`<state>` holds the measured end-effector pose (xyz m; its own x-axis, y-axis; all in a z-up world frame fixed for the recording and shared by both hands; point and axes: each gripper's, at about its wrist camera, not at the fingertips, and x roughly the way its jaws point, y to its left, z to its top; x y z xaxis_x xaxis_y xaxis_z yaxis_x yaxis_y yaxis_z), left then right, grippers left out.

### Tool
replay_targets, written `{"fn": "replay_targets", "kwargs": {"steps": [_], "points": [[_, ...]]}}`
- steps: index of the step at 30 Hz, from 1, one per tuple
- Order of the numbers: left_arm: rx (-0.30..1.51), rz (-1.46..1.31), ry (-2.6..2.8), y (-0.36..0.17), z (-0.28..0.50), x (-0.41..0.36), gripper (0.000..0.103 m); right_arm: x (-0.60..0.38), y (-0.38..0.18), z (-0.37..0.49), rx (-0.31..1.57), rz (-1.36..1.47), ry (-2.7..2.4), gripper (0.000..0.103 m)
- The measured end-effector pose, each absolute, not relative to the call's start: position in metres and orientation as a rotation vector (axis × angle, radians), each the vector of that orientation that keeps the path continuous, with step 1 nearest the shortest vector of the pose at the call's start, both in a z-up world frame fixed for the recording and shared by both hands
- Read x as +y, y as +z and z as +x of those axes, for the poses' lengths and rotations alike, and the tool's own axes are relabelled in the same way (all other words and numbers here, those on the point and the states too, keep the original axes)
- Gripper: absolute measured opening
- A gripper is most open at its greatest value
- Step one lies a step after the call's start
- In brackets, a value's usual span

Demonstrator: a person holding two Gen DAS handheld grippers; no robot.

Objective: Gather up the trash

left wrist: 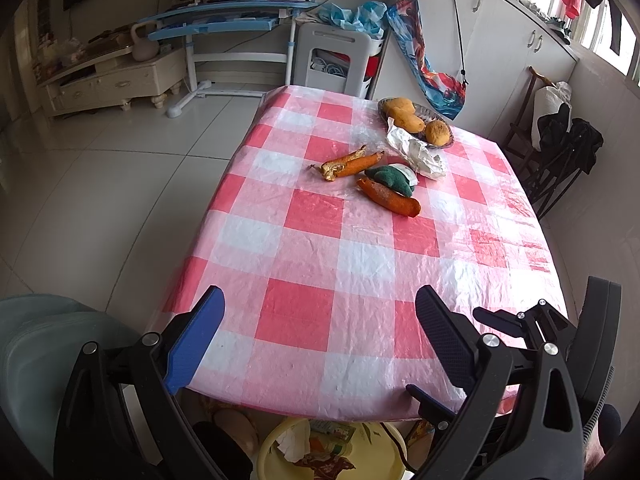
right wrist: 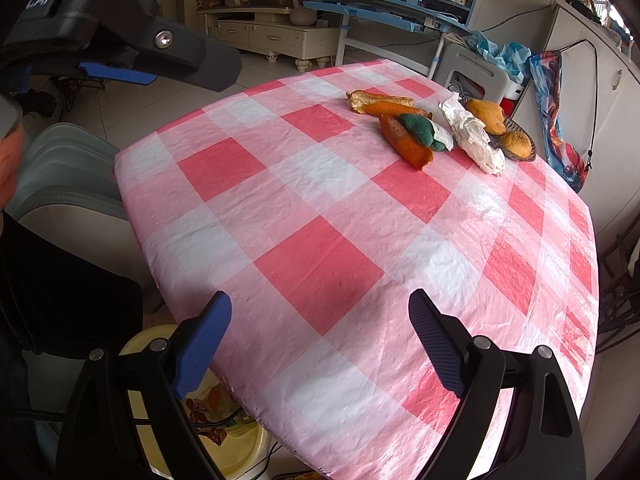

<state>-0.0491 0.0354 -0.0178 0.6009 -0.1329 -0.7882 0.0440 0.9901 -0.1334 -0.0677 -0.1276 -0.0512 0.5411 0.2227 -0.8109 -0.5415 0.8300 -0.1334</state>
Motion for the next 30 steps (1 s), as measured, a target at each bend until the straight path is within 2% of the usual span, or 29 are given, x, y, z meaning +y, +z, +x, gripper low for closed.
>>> {"fn": "replay_targets", "kwargs": {"steps": [6, 13, 22, 28, 30], "points": [[0.916, -0.119, -0.097, -0.021, -0.049, 0.043, 0.093, -0.126, -0.051, -0.067, 0.883, -0.398, 0.468, 0.086], [0.953, -0.280, -0.047, -0.028, -0.031, 0.093, 0.093, -0.131, -0.039, -0.057, 0.852, -0.311, 0.473, 0.086], [1.016, -0.316, -0.084, -0.039, 0.004, 0.097, 0.093, -0.130, -0.032, -0.022, 0.840, -0.278, 0.474, 0.086], [1.029, -0.198, -0.086, -0.047, 0.038, 0.080, 0.089, -0.139, -0.026, 0.014, 0.809, -0.245, 0.436, 0.086], [1.014, -0.173, -0.098, -0.045, 0.051, 0.074, 0.088, -0.144, -0.029, 0.029, 0.816, -0.217, 0.435, 0.083]]}}
